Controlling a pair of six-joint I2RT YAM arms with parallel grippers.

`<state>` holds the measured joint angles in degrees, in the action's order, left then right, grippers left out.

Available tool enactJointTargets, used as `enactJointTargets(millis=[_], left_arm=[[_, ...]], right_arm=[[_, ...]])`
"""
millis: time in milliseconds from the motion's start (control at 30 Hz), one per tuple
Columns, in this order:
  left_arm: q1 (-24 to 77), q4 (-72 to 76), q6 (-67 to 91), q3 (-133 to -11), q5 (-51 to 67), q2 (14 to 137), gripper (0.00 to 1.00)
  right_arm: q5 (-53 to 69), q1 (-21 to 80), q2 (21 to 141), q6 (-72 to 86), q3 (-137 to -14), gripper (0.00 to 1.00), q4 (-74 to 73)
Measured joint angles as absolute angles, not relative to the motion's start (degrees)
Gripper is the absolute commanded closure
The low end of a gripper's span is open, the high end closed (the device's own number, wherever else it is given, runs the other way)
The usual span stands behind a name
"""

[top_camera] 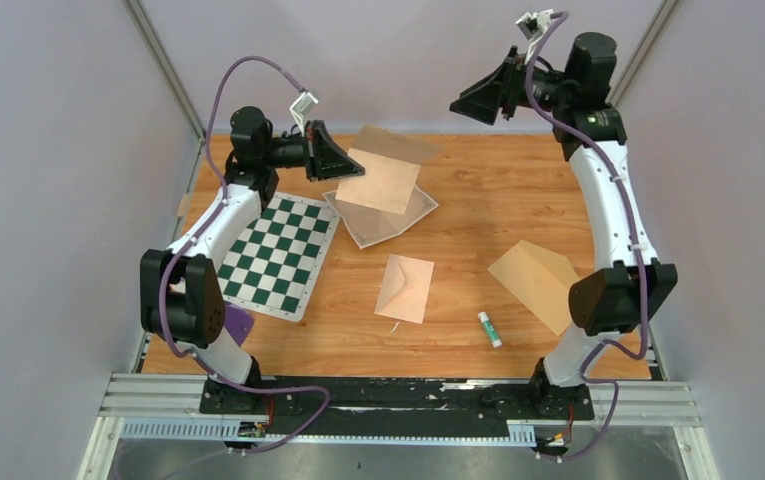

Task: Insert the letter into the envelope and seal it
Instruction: Pick up the letter from the center of the board, then fold the letter.

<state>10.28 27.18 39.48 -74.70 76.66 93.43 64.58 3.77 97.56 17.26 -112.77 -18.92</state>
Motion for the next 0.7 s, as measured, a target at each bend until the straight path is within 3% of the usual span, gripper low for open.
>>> enactJointTargets(millis=[300,700], left_arm=[[12.6,12.16,26.39,-74.87,74.7,89.95,1.0],[12.84,8.88,25.65,-75.72,72.47,89.58,1.0]], right_arm=[[66.35,8.73,108.64,22.9,-112.29,0.22,-18.22],[76.01,12.91,105.01,27.07,-99.94,0.25,-15.16]])
